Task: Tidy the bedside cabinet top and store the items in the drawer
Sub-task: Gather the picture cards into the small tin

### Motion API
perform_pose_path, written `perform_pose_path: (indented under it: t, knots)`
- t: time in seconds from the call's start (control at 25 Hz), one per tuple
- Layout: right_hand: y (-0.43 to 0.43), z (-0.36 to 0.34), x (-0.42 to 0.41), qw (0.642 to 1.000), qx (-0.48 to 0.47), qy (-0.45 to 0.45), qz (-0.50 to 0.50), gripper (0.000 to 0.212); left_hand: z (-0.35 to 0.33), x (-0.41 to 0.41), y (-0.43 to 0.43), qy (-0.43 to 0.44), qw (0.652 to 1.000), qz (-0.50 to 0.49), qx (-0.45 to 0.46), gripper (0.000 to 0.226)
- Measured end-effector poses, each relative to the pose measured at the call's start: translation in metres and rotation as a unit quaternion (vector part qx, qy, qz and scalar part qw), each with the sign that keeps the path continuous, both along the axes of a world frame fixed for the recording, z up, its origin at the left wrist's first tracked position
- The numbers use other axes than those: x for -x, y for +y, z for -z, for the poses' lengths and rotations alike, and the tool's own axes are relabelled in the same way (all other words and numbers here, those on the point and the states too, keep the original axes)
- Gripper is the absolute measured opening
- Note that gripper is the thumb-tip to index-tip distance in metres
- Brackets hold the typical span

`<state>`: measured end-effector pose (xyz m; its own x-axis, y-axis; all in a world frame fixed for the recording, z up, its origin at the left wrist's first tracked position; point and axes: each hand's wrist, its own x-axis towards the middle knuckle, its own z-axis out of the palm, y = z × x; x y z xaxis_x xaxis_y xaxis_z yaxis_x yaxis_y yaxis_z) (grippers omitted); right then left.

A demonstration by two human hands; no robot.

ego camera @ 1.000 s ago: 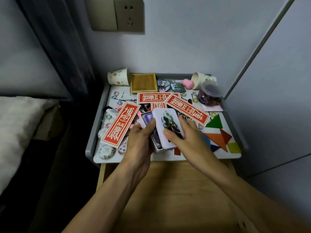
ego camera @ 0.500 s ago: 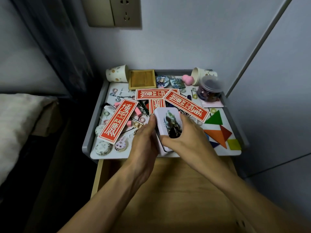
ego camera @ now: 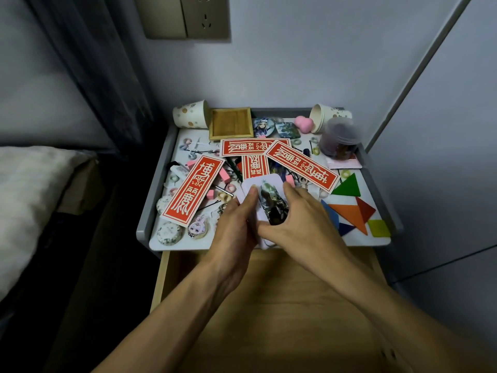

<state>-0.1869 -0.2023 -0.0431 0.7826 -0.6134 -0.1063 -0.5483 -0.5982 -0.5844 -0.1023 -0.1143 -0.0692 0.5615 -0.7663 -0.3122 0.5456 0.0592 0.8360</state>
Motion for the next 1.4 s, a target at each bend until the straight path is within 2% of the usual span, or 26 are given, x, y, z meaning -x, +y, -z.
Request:
perform_pose_path:
  t: [0.28,0.52,0.6,0.64,0.72,0.84,0.92,0.96,1.04,1.12,1.2,1.28,1.4]
  knots:
    - [0.0,0.001,0.001,1.0,-0.007,-0.014,-0.008,0.099,-0.006,-0.001,0.004,-0.024,0.999,-0.032,0.003,0.033]
    - [-0.001,0.006,0.001,0.999,0.026,-0.025,-0.017,0.101,-0.005,0.001,0.0,-0.003,0.998,-0.062,0.0,0.031]
    - [-0.004,0.008,0.002,0.999,0.009,-0.028,-0.021,0.1,-0.004,0.001,-0.001,0.01,0.997,-0.072,0.003,0.031]
    - [-0.007,0.009,0.003,0.998,-0.035,-0.044,-0.017,0.096,-0.005,-0.001,-0.001,0.018,0.997,-0.074,0.009,0.031]
    - [-0.011,0.009,0.006,0.972,-0.202,-0.116,0.027,0.079,-0.005,-0.006,0.001,0.032,0.996,-0.083,0.025,0.033]
    - [-0.013,0.012,0.009,0.88,-0.439,-0.154,0.094,0.047,-0.009,-0.014,0.005,0.033,0.994,-0.104,0.028,0.031]
    - [-0.012,0.014,0.012,0.844,-0.512,-0.142,0.078,0.037,-0.011,-0.018,0.009,0.02,0.995,-0.096,0.013,0.031]
    - [-0.012,0.013,0.014,0.844,-0.514,-0.139,0.064,0.035,-0.012,-0.021,0.011,-0.001,0.995,-0.098,-0.017,0.032]
    - [-0.014,0.011,0.018,0.869,-0.477,-0.131,0.024,0.029,-0.015,-0.03,0.018,-0.088,0.983,-0.108,-0.119,0.041]
    - [-0.013,0.007,0.022,0.892,-0.435,-0.118,-0.014,0.026,-0.016,-0.037,0.025,-0.246,0.943,-0.088,-0.204,0.056]
    - [-0.009,0.008,0.023,0.899,-0.42,-0.121,-0.033,0.028,-0.017,-0.035,0.028,-0.373,0.889,-0.066,-0.256,0.063]
    - [0.0,0.012,0.022,0.892,-0.429,-0.141,-0.023,0.028,-0.015,-0.033,0.03,-0.406,0.866,-0.065,-0.285,0.065]
    - [0.014,0.019,0.022,0.87,-0.458,-0.18,0.006,0.025,-0.009,-0.037,0.037,-0.394,0.869,-0.092,-0.285,0.062]
